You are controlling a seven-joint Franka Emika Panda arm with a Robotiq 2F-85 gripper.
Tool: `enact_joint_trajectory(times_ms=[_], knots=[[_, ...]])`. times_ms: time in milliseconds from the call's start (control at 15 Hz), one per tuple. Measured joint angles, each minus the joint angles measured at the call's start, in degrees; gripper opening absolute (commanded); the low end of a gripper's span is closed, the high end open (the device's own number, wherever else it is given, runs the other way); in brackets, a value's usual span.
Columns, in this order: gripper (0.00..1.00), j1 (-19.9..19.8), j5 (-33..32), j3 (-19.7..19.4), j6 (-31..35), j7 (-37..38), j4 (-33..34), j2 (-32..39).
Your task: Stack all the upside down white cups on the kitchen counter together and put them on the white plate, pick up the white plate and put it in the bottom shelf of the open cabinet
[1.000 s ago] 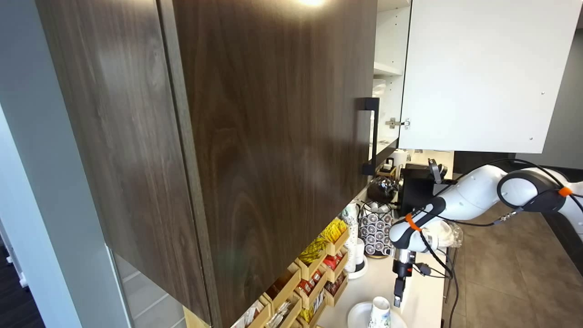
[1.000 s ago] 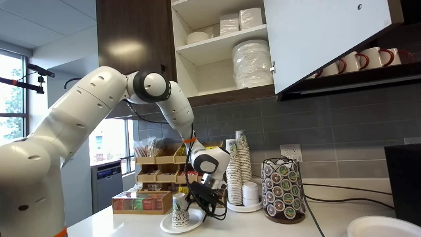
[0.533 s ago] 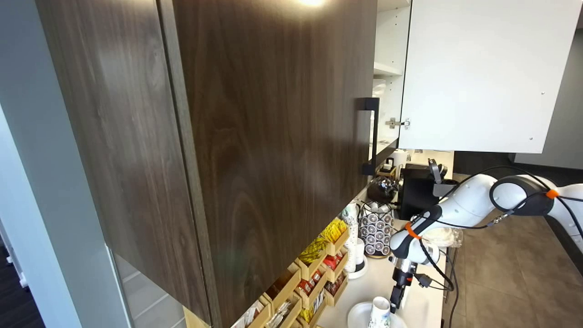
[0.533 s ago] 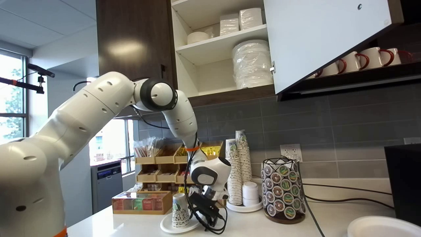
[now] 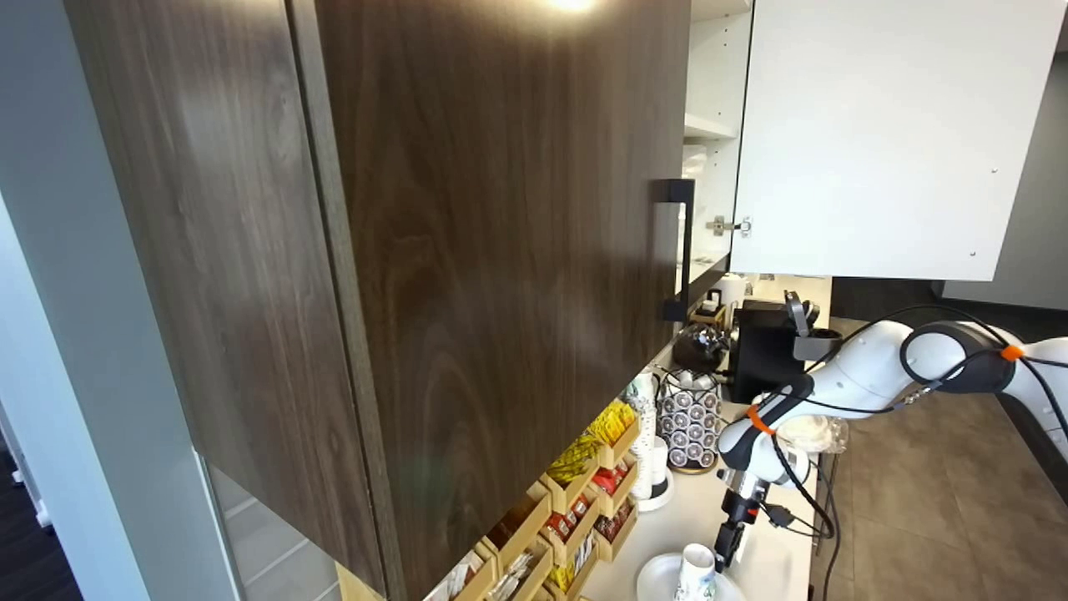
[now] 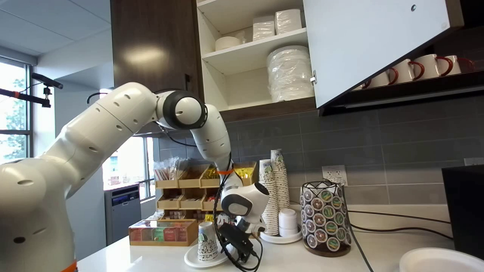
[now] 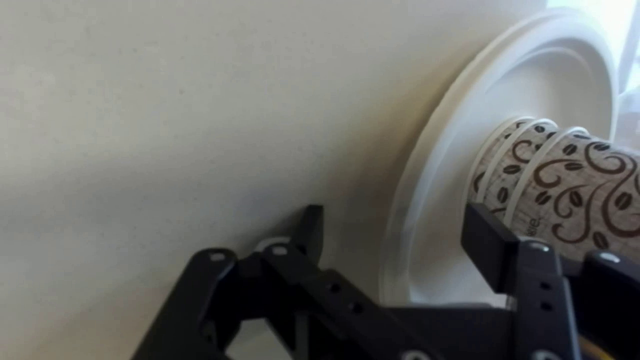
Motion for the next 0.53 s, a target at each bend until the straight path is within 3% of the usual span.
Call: enact_joint_trajectory(times_ms=[267, 400, 533], knots=[[0.96, -0.3, 0.6, 1.3, 0.0, -0.3, 0.0, 0.5], [0.83, -0.3, 0.6, 1.6, 0.0, -0.5, 0.1, 0.7], [0.64, -0.3, 0.6, 1.7, 0.0, -0.6, 0.2, 1.0]])
